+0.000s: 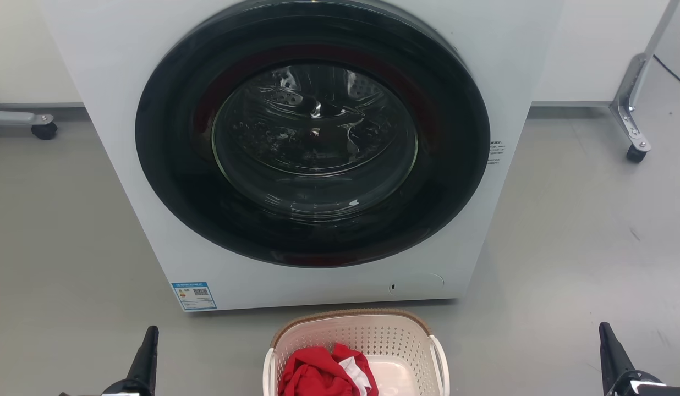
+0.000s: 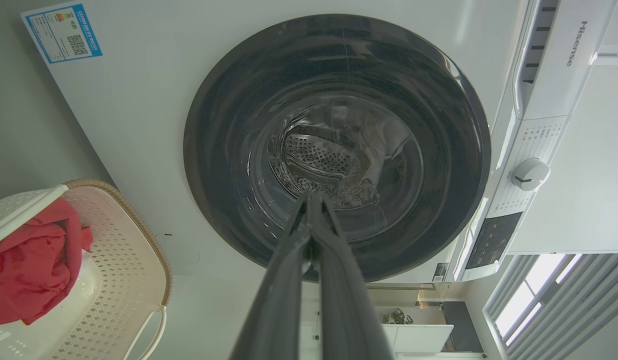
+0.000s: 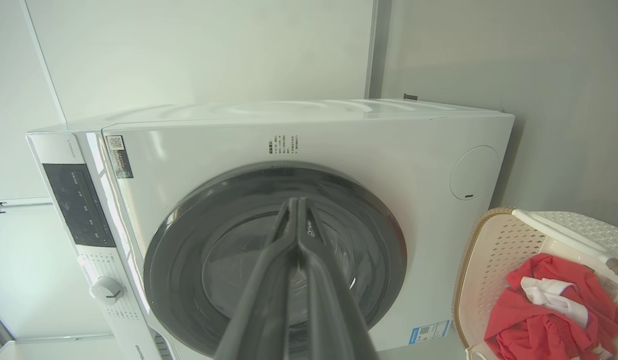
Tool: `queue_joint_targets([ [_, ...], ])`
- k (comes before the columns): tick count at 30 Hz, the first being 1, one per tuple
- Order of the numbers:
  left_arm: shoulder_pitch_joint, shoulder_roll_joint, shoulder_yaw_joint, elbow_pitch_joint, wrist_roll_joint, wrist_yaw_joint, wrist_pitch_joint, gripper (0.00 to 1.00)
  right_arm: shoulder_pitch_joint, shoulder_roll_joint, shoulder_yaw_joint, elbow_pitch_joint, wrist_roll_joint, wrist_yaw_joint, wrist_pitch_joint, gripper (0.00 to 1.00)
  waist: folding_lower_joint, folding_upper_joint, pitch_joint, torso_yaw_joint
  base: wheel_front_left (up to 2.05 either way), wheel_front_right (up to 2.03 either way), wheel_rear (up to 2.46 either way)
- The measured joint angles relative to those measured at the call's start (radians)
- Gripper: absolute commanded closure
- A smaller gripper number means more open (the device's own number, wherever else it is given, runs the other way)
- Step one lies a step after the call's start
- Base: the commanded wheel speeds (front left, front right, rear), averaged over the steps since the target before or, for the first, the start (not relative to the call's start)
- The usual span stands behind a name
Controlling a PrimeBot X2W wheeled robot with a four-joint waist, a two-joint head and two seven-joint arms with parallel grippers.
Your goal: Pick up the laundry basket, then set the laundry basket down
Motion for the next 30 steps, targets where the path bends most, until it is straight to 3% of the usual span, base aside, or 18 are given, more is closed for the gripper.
queue_joint_targets([
  [30,0.0,0.0,0.0,0.0,0.0,0.0,0.0,1.0,0.0,0.0,0.0,0.0,0.001,0.0,0.0,1.0,0.0,0.0,0.0,0.0,0.0,0.0,0.0],
])
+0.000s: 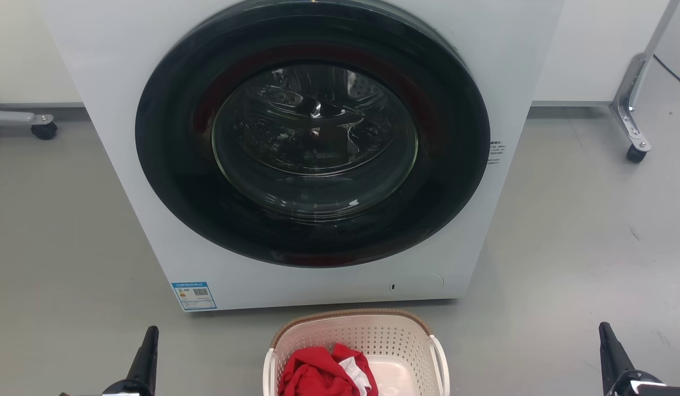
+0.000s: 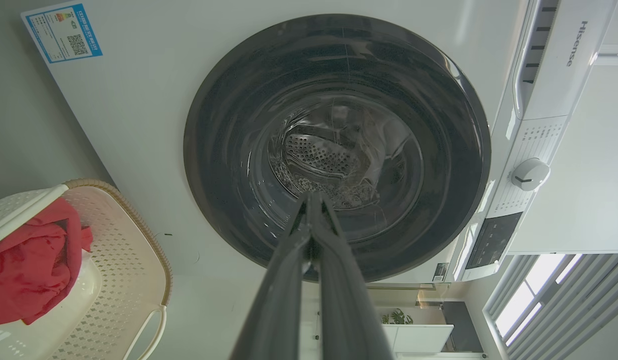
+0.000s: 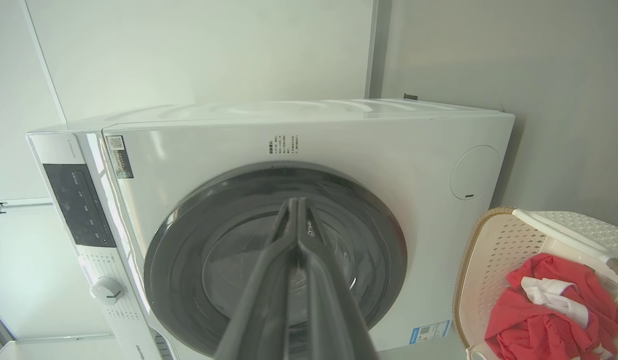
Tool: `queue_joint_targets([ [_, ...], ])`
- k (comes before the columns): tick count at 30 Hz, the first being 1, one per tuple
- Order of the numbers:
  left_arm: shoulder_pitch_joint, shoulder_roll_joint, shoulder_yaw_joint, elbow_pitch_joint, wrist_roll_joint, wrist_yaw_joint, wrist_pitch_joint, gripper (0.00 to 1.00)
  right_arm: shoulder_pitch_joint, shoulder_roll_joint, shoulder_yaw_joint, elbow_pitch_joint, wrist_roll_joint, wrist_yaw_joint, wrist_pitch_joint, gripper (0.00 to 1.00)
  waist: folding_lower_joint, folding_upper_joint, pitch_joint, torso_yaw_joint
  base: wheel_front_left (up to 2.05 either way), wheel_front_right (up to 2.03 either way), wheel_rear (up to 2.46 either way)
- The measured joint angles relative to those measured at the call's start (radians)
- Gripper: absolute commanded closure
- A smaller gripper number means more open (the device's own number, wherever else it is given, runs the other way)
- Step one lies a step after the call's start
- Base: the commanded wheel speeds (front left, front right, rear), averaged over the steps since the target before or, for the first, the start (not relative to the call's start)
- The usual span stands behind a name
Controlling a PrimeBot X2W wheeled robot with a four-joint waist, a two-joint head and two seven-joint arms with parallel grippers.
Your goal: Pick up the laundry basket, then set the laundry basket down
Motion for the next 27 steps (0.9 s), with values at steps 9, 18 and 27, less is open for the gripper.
queue_joint_targets([
  [9,0.0,0.0,0.0,0.0,0.0,0.0,0.0,1.0,0.0,0.0,0.0,0.0,0.0,0.0,0.0,1.0,-0.0001,0.0,0.0,0.0,0.0,0.0,0.0],
  [18,0.0,0.0,0.0,0.0,0.0,0.0,0.0,1.0,0.0,0.0,0.0,0.0,0.0,0.0,0.0,1.0,-0.0002,0.0,0.0,0.0,0.0,0.0,0.0],
  [27,0.0,0.0,0.0,0.0,0.0,0.0,0.0,1.0,0.0,0.0,0.0,0.0,0.0,0.0,0.0,1.0,-0.0002,0.0,0.0,0.0,0.0,0.0,0.0],
])
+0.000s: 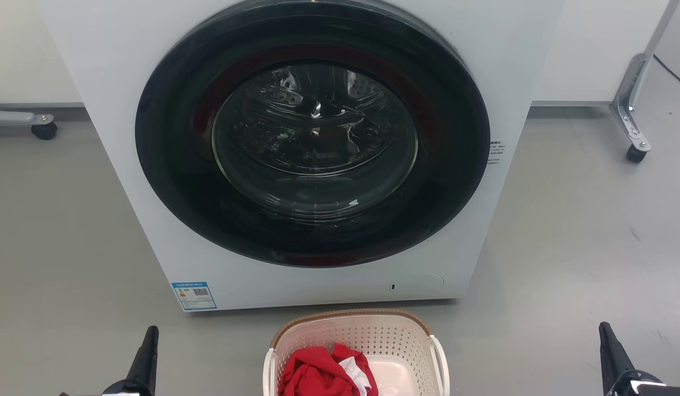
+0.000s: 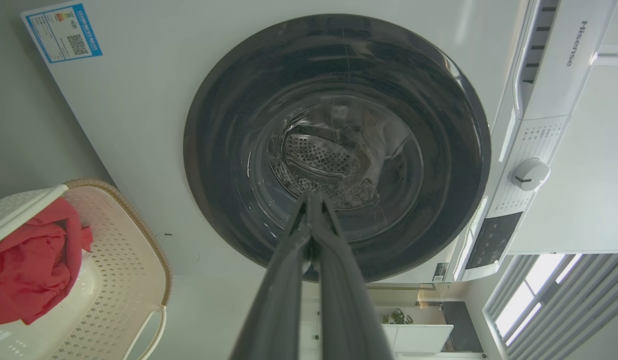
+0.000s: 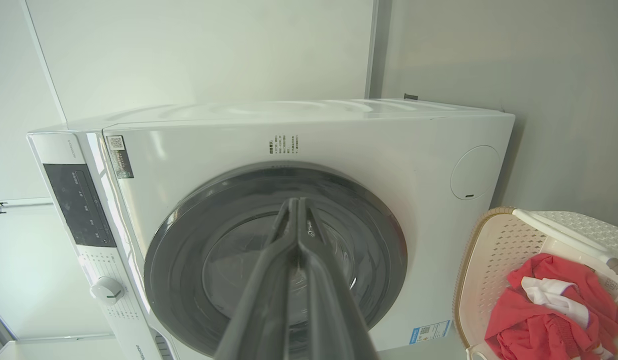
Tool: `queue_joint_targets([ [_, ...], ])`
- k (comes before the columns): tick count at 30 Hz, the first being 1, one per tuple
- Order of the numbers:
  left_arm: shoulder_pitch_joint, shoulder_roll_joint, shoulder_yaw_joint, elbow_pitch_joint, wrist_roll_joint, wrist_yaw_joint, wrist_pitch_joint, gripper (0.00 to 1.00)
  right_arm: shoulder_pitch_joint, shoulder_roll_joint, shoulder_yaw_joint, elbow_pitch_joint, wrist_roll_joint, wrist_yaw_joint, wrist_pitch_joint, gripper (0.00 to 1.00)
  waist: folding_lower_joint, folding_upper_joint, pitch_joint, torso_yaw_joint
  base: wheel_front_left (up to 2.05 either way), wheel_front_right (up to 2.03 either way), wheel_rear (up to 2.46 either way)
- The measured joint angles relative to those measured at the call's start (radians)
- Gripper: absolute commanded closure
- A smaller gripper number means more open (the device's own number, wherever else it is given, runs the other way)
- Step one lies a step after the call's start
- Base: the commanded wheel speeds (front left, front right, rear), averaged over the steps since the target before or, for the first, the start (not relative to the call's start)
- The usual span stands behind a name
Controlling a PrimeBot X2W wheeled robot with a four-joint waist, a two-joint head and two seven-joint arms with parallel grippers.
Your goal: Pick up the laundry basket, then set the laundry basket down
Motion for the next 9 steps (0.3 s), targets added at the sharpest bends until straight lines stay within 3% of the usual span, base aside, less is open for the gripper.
queue_joint_targets([
  [9,0.0,0.0,0.0,0.0,0.0,0.0,0.0,1.0,0.0,0.0,0.0,0.0,0.0,0.0,0.0,1.0,0.0,0.0,0.0,0.0,0.0,0.0,0.0],
])
